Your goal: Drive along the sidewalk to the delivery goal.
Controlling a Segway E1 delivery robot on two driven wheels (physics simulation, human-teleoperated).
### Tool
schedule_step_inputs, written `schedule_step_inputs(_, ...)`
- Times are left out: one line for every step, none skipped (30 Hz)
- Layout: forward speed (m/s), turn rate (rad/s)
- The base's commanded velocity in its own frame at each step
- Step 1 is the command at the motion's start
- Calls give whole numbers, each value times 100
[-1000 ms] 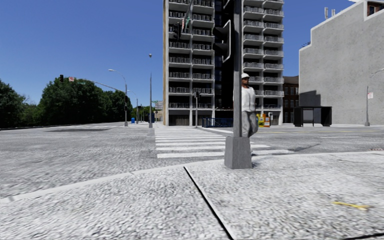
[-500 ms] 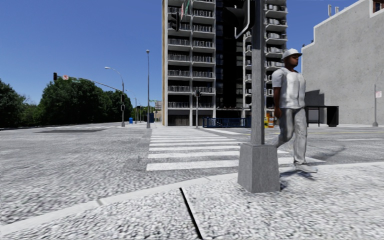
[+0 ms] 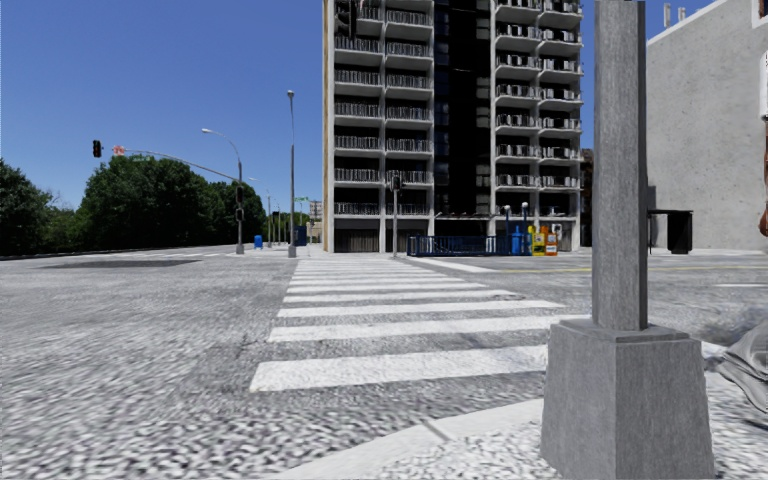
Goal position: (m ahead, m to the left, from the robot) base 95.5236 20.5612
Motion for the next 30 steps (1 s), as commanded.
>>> schedule_step_inputs(200,0)
schedule_step_inputs(200,0)
schedule_step_inputs(200,0)
schedule_step_inputs(200,0)
schedule_step_inputs(200,0)
schedule_step_inputs(200,0)
schedule_step_inputs(200,0)
schedule_step_inputs(200,0)
schedule_step_inputs(200,0)
schedule_step_inputs(197,0)
schedule_step_inputs(185,0)
schedule_step_inputs(185,0)
schedule_step_inputs(166,0)
schedule_step_inputs(152,0)
schedule_step_inputs(152,0)
schedule_step_inputs(144,0)
schedule_step_inputs(141,0)
schedule_step_inputs(140,0)
schedule_step_inputs(140,0)
schedule_step_inputs(140,0)
schedule_step_inputs(140,0)
schedule_step_inputs(140,0)
schedule_step_inputs(140,0)
schedule_step_inputs(140,0)
schedule_step_inputs(140,0)
schedule_step_inputs(140,0)
schedule_step_inputs(140,0)
schedule_step_inputs(140,0)
schedule_step_inputs(140,0)
schedule_step_inputs(140,0)
